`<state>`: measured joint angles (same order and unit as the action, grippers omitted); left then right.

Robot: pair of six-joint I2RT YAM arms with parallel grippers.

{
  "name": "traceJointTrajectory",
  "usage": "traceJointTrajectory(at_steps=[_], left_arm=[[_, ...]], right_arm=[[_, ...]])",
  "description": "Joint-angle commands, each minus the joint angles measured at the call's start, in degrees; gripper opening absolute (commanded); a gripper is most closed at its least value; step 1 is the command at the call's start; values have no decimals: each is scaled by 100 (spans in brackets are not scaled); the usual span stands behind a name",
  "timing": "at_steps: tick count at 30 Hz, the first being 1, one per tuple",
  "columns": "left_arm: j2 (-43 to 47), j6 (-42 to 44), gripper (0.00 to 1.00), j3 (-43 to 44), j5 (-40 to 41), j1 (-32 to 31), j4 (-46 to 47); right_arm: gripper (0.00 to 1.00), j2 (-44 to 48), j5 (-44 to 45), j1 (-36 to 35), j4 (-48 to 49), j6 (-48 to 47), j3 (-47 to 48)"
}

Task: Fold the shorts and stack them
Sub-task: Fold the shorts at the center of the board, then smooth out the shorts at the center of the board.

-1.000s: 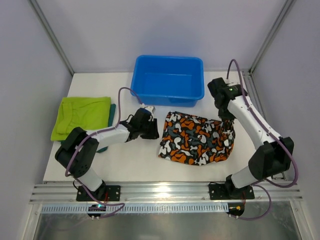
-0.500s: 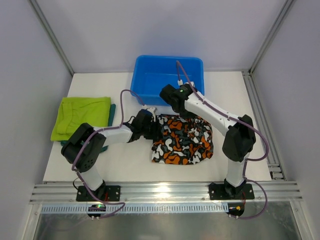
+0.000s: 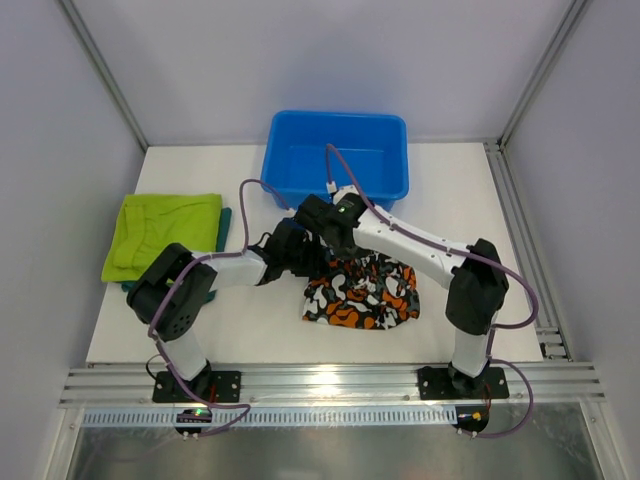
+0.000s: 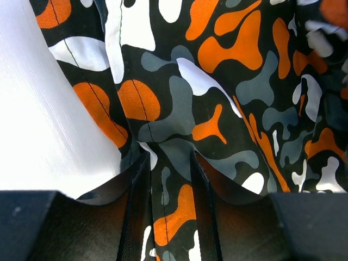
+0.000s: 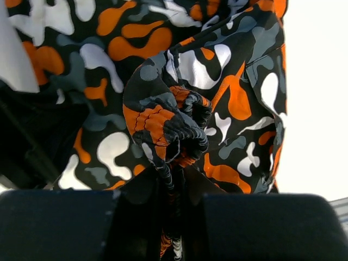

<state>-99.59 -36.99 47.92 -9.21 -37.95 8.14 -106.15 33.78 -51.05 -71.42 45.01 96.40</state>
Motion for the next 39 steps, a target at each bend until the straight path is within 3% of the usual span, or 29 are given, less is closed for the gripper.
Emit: traceJointTrajectory(at_steps=[1,9,15,18,21,25,29,32,39], left_arm=[[-166,-53,37,-125,69,7,-23],[-148,-177,36,-248,60,7,74],[97,-273,40,-318,288,16,-303],[606,-326,43,-415,613,7,-760],[1142,-414,48,-345,780,7,-1138],[1617,-405,50,6,877,16,-1798],[1891,-204,53,278,519,7,-1851],[1654,86,55,507,-61,7,-1860],[1039,430,58,745,-265,7,-2071]], right_arm=[[15,411,-65,-186,733,411,-226],[18,428,-398,-239,2078,1131,-1026],[37,147,-820,-239,2475,1168,-1150],[59,304,-846,-230,2326,652,-765],[68,577,-1152,-152,2378,263,-614],[70,1262,-1549,59,2500,-62,-727],[70,2132,-1655,314,2589,-326,-1465],[69,2782,-1725,630,2668,-441,-2220],[67,3820,-2542,623,3300,-1196,-3531]])
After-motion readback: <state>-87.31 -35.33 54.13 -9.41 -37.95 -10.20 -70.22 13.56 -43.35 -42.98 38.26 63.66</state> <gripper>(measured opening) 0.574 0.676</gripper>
